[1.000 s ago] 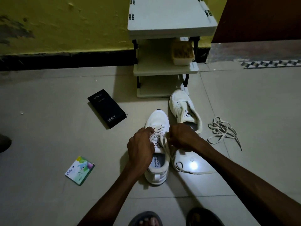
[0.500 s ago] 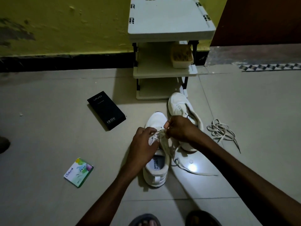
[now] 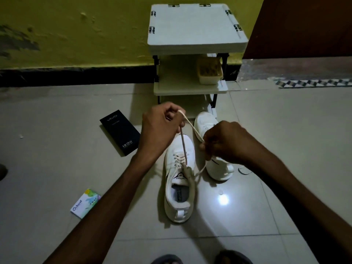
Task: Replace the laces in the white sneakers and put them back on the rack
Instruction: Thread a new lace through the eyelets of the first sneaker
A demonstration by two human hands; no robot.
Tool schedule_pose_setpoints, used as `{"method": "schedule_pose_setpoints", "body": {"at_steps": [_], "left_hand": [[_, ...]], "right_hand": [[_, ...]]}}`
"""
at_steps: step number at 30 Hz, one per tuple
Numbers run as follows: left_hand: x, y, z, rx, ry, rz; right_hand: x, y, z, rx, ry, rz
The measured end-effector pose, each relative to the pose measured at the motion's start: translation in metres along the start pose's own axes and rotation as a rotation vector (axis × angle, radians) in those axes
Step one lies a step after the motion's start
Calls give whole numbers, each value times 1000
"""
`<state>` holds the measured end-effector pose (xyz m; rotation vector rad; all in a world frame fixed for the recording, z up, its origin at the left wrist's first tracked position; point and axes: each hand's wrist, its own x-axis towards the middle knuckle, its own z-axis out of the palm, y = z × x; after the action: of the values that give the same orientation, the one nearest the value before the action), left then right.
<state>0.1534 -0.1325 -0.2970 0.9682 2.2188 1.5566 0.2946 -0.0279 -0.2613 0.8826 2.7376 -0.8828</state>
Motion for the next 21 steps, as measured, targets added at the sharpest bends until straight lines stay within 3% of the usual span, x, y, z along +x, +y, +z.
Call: {"method": "schedule_pose_setpoints", "body": {"at_steps": [4, 8, 12, 15, 18, 21], "left_hand": [[4, 5, -3, -68, 91, -10], [1, 1, 0, -186, 11, -74], [-12, -6, 9, -221, -151, -303], [-28, -11, 13, -290, -311, -522], [-40, -20, 15, -306, -492, -517], [-45, -27, 12, -329, -490, -491]], "right_hand": [[-3, 8, 16, -180, -207, -60], [-1, 13, 29, -234, -399, -115], [10, 19, 37, 41, -92, -196], [15, 15, 39, 242, 102, -151], [15, 13, 40, 414, 120, -65], [16, 16, 45, 527, 156, 39]]}}
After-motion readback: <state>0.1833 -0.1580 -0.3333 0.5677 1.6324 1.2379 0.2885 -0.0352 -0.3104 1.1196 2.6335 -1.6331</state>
